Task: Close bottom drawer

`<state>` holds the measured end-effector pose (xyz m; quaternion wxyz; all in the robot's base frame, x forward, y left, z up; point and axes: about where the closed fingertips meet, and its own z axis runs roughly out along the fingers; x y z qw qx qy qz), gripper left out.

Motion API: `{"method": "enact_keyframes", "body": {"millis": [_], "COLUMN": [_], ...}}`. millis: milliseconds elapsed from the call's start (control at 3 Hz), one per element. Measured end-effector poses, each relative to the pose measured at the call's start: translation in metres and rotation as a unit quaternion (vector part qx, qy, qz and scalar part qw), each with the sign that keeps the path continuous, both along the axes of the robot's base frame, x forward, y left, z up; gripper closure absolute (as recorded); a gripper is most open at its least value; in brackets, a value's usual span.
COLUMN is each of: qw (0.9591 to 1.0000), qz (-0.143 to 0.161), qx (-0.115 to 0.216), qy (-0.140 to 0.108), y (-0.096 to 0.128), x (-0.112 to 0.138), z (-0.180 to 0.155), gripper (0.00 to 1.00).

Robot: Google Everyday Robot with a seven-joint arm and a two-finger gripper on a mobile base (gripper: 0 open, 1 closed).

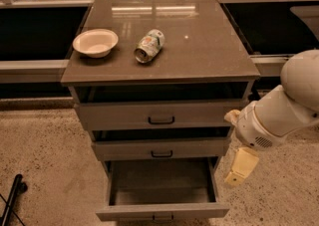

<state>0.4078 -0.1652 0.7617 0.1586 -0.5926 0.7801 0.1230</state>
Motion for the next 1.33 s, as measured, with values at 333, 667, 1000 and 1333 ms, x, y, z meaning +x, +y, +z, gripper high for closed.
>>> {"method": "enact_keyframes", "body": {"millis": [333,667,1000,1333], "qw": [0.9997,0.999,0.9951,0.9926], "qz": [0.02,0.04,0.074,0.099], "qx": [-0.013,-0.012,0.005,0.005], "qy": [0.011,-0.013,-0.066,-0.07], "y": [-0.011,-0.027,-0.032,-0.031], "x": [0.003,0.03,0.055,0.055], "z": [-0.065,-0.154,-0.184,-0.192], "gripper": [0.0,0.0,0.0,0.0]}}
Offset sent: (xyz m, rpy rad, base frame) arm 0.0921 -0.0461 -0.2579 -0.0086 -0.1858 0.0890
